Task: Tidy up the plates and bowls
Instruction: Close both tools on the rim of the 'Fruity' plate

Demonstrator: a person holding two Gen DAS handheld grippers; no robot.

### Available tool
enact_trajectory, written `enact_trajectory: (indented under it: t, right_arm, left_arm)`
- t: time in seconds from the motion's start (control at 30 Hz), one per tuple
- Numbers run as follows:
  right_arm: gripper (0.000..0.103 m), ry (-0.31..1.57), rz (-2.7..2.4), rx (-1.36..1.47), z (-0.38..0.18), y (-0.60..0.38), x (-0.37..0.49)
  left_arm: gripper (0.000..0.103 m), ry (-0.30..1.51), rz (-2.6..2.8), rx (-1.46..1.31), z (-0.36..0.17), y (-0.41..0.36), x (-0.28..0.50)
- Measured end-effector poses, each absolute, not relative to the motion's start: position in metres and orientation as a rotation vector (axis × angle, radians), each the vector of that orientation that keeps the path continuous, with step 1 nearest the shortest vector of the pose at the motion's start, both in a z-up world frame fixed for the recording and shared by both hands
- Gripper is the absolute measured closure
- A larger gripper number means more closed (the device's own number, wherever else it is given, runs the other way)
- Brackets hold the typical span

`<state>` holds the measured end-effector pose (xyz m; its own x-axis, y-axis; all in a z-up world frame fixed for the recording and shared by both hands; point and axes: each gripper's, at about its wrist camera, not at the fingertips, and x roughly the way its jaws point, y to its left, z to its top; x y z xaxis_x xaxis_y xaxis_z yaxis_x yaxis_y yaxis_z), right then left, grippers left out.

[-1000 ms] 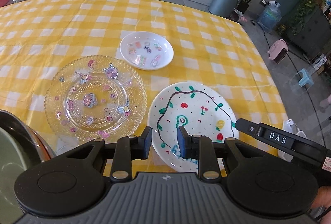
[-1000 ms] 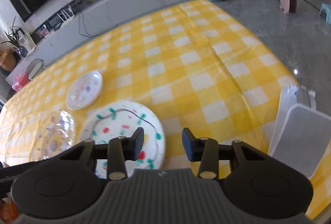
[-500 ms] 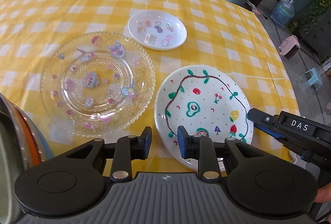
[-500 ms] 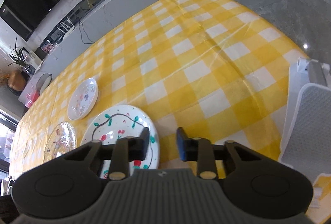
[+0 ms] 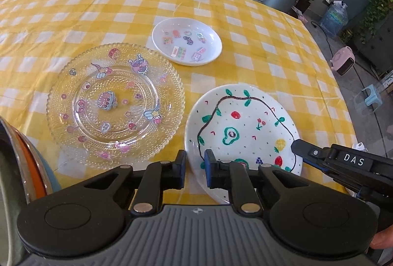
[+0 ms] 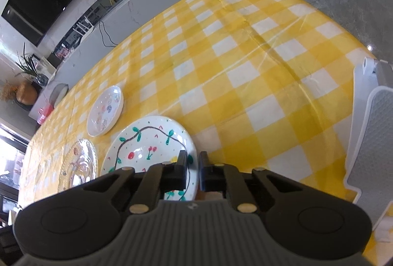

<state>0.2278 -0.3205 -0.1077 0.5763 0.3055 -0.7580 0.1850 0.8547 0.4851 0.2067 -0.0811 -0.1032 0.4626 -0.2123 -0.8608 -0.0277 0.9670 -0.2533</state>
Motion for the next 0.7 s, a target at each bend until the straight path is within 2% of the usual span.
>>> enact_trajectory:
  t: [0.43, 0.7]
  right_arm:
    - [0.098, 0.961, 0.059, 0.606, -0.095, -0.329, 0.199]
    - [0.097, 1.030, 0.029, 0.617, -0.102, -0.329, 0.191]
  left_arm:
    - [0.088, 1.048, -0.153, -0.213, -0.083, -0.086, 0.184]
    - [0.093, 1.074, -0.146, -0.171, -0.093, -0.090, 0.175]
